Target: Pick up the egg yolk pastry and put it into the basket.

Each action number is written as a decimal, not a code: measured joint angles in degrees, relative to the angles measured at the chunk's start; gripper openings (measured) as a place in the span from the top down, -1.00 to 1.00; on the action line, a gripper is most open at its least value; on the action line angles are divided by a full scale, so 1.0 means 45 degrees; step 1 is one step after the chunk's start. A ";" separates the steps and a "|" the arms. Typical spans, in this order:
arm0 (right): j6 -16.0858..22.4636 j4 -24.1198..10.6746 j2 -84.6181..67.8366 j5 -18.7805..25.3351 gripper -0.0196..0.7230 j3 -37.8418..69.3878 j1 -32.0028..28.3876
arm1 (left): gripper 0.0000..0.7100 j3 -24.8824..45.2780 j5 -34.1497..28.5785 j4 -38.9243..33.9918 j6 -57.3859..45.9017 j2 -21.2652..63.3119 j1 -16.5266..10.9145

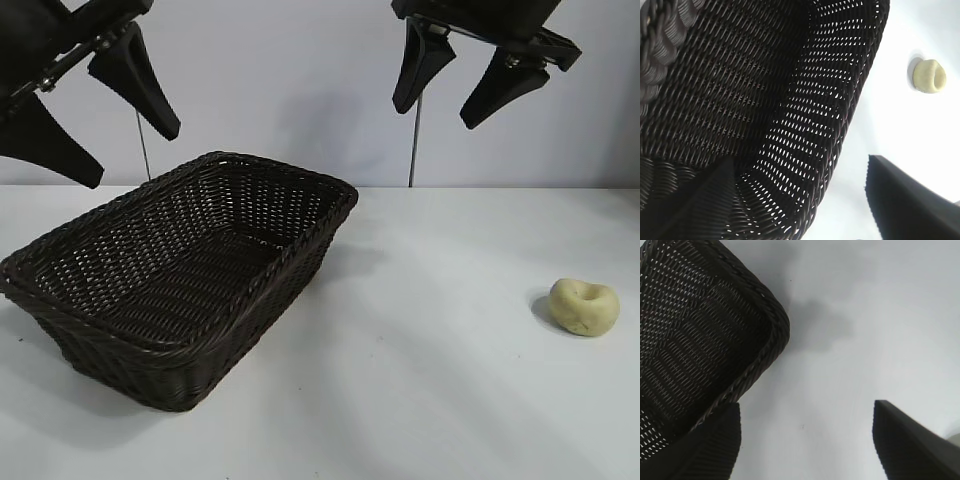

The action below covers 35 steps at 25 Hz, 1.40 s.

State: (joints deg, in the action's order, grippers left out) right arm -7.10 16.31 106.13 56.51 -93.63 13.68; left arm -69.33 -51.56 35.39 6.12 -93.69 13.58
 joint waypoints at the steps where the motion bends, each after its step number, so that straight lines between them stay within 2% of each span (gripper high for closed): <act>1: 0.0000 0.0000 0.0000 0.0011 -0.47 0.0000 0.0000 | -0.50 0.0000 0.0000 0.0000 0.0000 0.0000 0.0000; 25: 0.0000 -0.0013 0.0000 0.0133 -0.47 0.0000 0.0000 | -0.50 0.0000 0.0000 0.0000 0.0000 0.0000 0.0000; 35: 0.0000 -0.0013 0.0000 0.0133 -0.47 0.0000 0.0000 | -0.50 0.0000 0.0444 0.0000 -0.0012 0.0000 0.0000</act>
State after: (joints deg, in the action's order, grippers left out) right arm -7.10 16.25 106.13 57.11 -93.63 13.68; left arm -69.33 -49.57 35.39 6.07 -93.69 13.58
